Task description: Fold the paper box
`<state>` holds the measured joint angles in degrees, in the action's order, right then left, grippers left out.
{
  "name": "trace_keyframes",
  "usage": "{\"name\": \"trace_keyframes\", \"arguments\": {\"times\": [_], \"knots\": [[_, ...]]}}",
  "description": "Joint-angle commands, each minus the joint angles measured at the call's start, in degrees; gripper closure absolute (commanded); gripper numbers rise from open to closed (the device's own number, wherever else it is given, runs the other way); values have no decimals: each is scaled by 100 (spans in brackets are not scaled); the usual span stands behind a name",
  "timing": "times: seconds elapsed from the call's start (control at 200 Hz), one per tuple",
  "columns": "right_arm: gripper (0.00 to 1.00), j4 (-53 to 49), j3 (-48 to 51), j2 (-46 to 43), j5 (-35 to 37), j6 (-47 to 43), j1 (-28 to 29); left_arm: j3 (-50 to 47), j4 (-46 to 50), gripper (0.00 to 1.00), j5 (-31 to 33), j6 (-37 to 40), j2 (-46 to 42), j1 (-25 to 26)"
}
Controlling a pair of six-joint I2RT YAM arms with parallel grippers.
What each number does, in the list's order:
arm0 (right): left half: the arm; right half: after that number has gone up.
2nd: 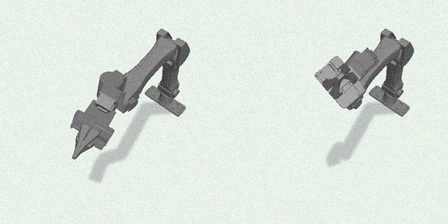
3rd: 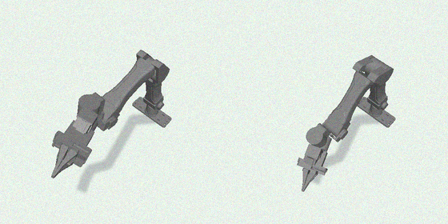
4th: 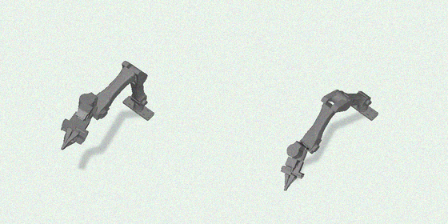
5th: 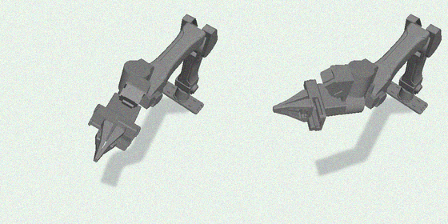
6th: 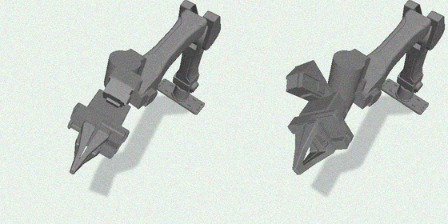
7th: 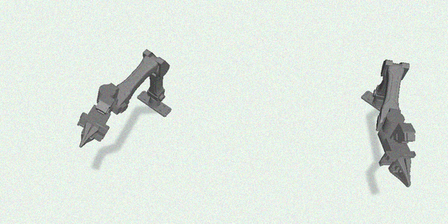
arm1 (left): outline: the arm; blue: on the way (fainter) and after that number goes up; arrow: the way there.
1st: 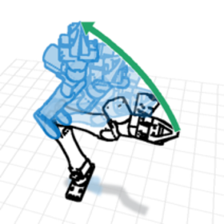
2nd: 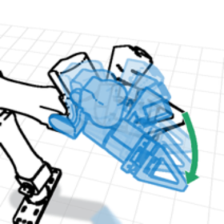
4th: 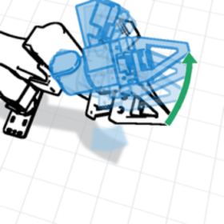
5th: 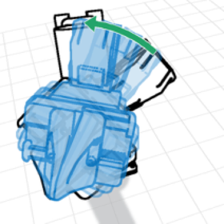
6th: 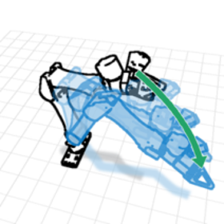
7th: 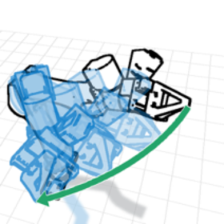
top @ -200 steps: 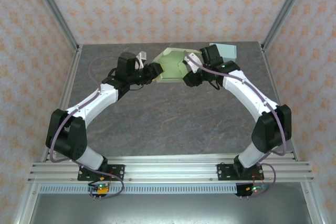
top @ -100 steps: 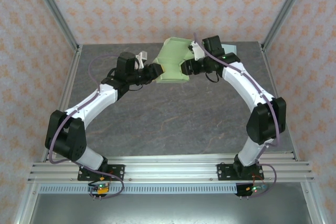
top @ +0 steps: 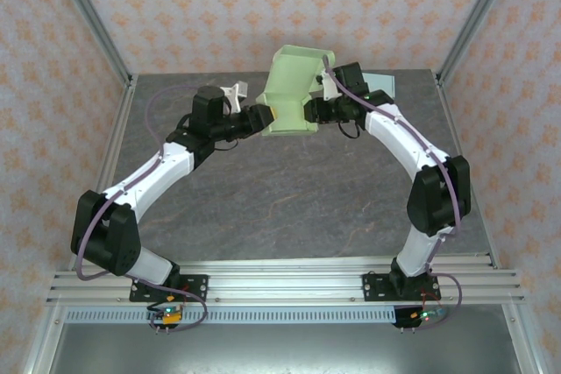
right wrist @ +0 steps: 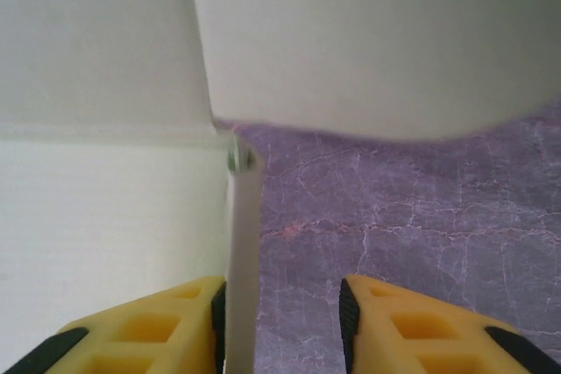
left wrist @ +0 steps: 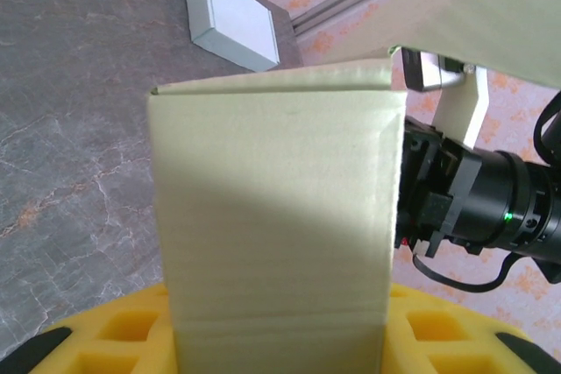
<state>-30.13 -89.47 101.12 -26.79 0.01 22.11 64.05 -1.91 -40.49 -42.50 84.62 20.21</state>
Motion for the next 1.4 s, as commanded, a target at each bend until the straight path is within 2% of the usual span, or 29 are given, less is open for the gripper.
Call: {"name": "trace_keyframes", "arguments": {"times": [0.0, 0.165, 0.235, 0.305, 0.38, 0.425, 0.511, 0.571, 0.661, 0.786, 0.901, 0.996, 1.041, 1.181, 1.391], "knots": [[65, 340, 12, 33, 710, 156, 163, 236, -15, 66, -241, 430, -246, 145], [80, 631, 114, 140, 1299, 200, 409, 300, -8, 66, -110, 479, -281, 200], [85, 799, 278, 130, 1831, 279, 499, 277, -104, 67, -75, 441, -332, 201], [87, 984, 501, 80, 2706, 700, 587, 245, -243, 67, -56, 373, -382, 203], [89, 1230, 776, -16, 3103, 1185, 609, 222, -365, 67, 25, 298, -435, 207], [89, 1451, 966, -113, 3132, 1403, 604, 205, -422, 67, 75, 263, -467, 219], [88, 1933, 1293, -314, 2713, 1431, 602, 169, -508, 66, 152, 191, -504, 220], [83, 2313, 1487, -498, 2100, 1278, 586, 138, -522, 66, 221, 185, -539, 219], [66, 2705, 1683, -751, 1115, 1352, 438, 141, -455, 66, 311, 216, -575, 212], [55, 3250, 1986, -1093, 2, 2053, 52, 160, -424, 66, 383, 183, -570, 194], [43, 4185, 2418, -1314, -889, 3021, -281, 135, -544, 66, 451, -46, -525, 143], [35, 5021, 2814, -1423, -987, 4371, -462, 19, -879, 66, 541, -540, -491, 85], [29, 5488, 3062, -1468, -855, 5153, -471, -44, -1085, 66, 562, -817, -481, 58], [21, 7405, 3781, -1389, -270, 7218, -431, -53, -1360, 66, 571, -1304, -444, 45], [19, 8538, 3833, -1021, -4, 8407, -322, 115, -1081, 66, 612, -1384, -370, 45]]}}
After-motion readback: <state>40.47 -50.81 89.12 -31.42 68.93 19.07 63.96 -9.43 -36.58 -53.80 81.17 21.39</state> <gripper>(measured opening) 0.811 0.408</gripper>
